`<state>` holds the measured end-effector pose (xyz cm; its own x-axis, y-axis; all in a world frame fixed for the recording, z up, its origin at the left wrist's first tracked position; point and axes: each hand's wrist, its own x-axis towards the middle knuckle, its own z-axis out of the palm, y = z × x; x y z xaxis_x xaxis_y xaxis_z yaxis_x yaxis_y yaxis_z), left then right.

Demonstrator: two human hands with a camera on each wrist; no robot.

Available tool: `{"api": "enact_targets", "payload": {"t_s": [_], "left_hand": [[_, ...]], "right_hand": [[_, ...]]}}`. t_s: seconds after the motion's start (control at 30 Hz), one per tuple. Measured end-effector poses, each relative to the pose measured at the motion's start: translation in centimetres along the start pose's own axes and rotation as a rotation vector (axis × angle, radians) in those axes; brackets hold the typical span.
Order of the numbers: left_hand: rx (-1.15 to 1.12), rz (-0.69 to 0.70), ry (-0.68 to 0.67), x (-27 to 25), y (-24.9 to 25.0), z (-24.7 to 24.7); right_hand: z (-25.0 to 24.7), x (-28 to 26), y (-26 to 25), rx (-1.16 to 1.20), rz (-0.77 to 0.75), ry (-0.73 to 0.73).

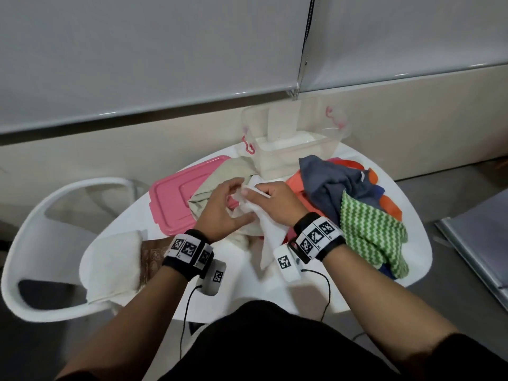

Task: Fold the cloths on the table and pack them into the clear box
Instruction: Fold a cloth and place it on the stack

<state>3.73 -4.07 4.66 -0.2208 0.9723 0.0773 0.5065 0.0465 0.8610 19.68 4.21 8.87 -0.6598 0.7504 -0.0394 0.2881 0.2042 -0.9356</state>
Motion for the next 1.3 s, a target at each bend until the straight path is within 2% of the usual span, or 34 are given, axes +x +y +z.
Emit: {"api": "enact_targets", "payload": {"t_s": [0.1, 0.2, 0.33, 0.43, 0.53, 0.63, 0.7, 0.73, 0.87, 1.0, 1.07, 1.13, 1.23, 1.3], "left_hand": [[0.076, -0.031, -0.11, 0.6, 2.4, 0.0], [-0.144, -0.084, -0.121, 1.4, 3.4, -1.1], [-0.318, -0.056, -0.078, 2.1, 5.1, -3.1], [-0.414, -0.033, -0.038, 2.5, 6.9, -4.4], [-0.58, 0.003, 0.03, 3.0, 8.4, -5.3], [-0.541, 0.026, 0.012, 3.4, 8.9, -5.1], [-0.483, 0.022, 0.007, 3.6, 8.9, -4.7], [-0.469, 0.01, 0.014, 3.6, 9.0, -4.6], [-0.465, -0.075, -0.014, 2.9, 7.9, -5.0], [-0.357, -0.164, -0.277, 0.5, 7.4, -4.4], [-0.288, -0.249, -0.345, -0.2, 6.8, -4.0], [-0.233, -0.338, -0.314, -0.3, 5.2, -3.8], [-0.187, -0.4, -0.291, -0.7, 1.7, -4.1], [-0.151, -0.46, -0.287, -1.1, -0.3, -4.6]], "right_hand": [[-1.5, 0.3, -1.5, 0.001, -0.023, -0.012], [-3.5, 0.1, -3.0, 0.013, -0.055, 0.029], [-5.5, -0.9, -4.2, 0.084, -0.058, -0.02], [-6.0, -1.4, -4.0, 0.082, -0.031, -0.109], [-6.1, -1.9, -3.7, 0.211, 0.041, -0.285], [-5.4, -2.1, -4.1, 0.18, 0.072, -0.366], [-4.9, -2.1, -4.6, 0.088, 0.03, -0.303], [-5.0, -2.0, -4.7, 0.113, 0.012, -0.258], [-6.4, -1.6, -6.2, 0.578, 0.016, -0.05], [-8.4, -2.1, -9.4, 0.742, -0.022, 0.044], [-9.3, -2.8, -11.2, 0.844, -0.042, 0.098], [-10.1, -3.6, -12.4, 0.941, -0.051, 0.148], [-11.6, -4.6, -13.4, 1.062, 0.002, 0.186], [-13.0, -4.8, -13.4, 1.067, -0.041, 0.252]]}}
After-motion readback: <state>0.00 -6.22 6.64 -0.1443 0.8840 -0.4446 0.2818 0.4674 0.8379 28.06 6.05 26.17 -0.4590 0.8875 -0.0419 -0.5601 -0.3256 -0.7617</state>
